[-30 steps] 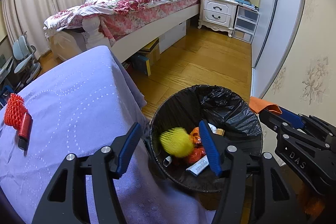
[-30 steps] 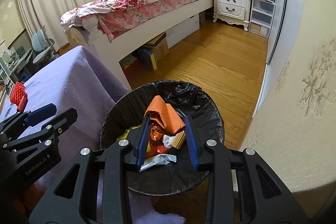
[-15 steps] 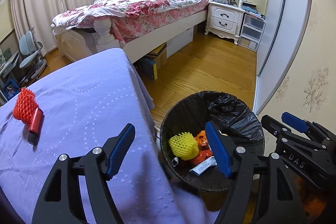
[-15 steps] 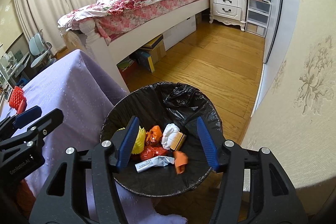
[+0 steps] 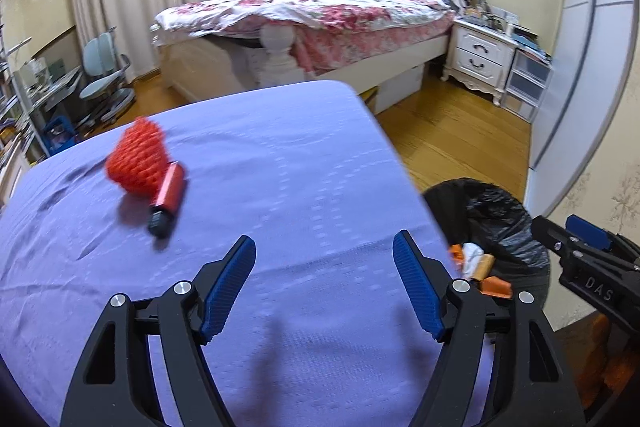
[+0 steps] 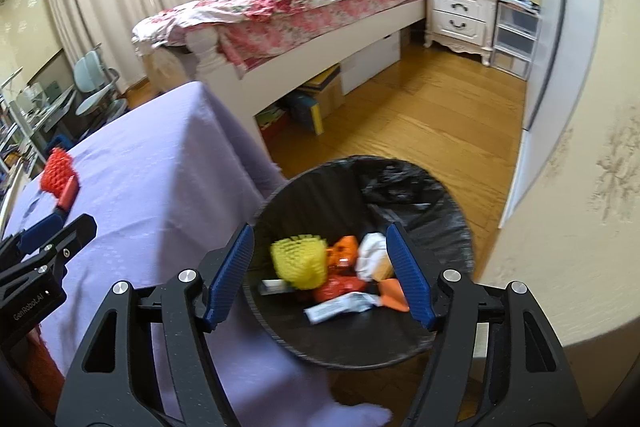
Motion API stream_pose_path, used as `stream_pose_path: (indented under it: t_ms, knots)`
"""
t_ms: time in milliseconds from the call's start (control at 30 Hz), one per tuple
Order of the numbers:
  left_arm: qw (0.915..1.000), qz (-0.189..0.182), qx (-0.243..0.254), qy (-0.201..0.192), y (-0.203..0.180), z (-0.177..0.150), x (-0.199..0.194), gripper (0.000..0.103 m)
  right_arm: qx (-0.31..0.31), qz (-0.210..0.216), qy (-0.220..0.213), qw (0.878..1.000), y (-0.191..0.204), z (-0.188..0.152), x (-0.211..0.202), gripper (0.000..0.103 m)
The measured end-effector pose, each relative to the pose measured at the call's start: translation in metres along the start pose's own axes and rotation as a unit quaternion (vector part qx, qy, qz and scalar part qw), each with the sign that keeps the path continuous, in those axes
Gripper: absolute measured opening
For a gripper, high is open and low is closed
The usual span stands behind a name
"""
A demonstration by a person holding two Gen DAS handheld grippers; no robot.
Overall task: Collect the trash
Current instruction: 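Return both tools to the table toward the red net and red bottle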
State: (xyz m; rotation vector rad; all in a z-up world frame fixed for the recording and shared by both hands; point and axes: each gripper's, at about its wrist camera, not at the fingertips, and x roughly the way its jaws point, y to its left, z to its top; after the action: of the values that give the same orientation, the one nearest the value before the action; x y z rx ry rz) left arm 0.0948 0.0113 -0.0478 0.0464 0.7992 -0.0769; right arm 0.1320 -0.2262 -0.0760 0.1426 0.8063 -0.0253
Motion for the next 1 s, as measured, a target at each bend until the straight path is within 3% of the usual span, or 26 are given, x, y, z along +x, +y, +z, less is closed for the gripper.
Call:
stream_pose_path:
  t_ms: [533, 1000]
  knots:
    - [0.9901, 0.105, -0.092, 0.019, 0.145, -0.041, -0.017, 0.072, -0.102, 0.086, 0.027, 0.991, 0.155, -0.002, 0.016, 0.068]
    - [0.9794, 0.146, -0.139, 0.019, 0.217, -0.056, -0.025, 0.072, -0.161, 0.119, 0.039, 0.979, 0.27, -0.007, 0.034, 0.068]
